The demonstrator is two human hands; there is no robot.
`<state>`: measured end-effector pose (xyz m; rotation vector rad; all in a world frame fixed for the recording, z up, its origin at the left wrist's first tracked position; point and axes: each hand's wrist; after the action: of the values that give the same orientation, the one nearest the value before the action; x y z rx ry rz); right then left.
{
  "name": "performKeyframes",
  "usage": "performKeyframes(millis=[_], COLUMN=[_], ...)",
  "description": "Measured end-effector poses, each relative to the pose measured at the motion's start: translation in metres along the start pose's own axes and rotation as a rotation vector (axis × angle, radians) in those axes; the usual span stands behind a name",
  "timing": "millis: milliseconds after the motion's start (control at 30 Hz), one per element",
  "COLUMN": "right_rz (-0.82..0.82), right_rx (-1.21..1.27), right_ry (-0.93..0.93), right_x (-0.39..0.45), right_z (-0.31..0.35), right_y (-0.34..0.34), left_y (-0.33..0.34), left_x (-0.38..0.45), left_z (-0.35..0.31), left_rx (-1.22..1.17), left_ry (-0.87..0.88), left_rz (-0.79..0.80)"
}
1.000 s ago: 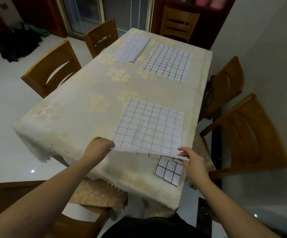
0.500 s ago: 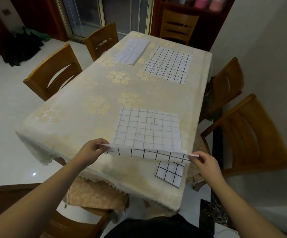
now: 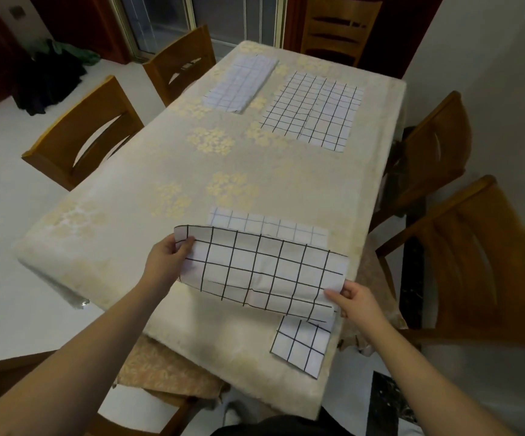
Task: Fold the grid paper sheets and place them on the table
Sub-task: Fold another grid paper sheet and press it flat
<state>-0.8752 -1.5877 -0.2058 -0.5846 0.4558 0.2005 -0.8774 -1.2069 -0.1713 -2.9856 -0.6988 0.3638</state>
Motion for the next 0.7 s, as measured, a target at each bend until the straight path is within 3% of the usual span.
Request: performKeyframes(millis=[267,500,700], right_rz=[-0.047,-0.089,-0.145], right_rx=[0.005,-0.011,-0.083], right_ry=[0.014,0.05,0.126], right_x=[0.075,0.131,0.147], right_z=[0.007,0.015,0.012], right_y=[-0.005,-0.006,-0.006], left_y=[0.037,0.034,0.02], left_x=[0.072,0.101,0.082], left_z=[-0.011,0.011,0.029], left_rx=[0.23,0.216,0.018], left_ry=[-0.008,-0.241,-0.431], left_rz=[0.004,0.032,-0.018])
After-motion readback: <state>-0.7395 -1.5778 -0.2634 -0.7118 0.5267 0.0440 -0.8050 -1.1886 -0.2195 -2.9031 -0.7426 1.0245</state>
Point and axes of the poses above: each hand's wrist, its own x-axis towards the middle knuckle, its own y-axis out of the palm, z = x × y, and after that the axes turned 13 degrees about -x, right-handed
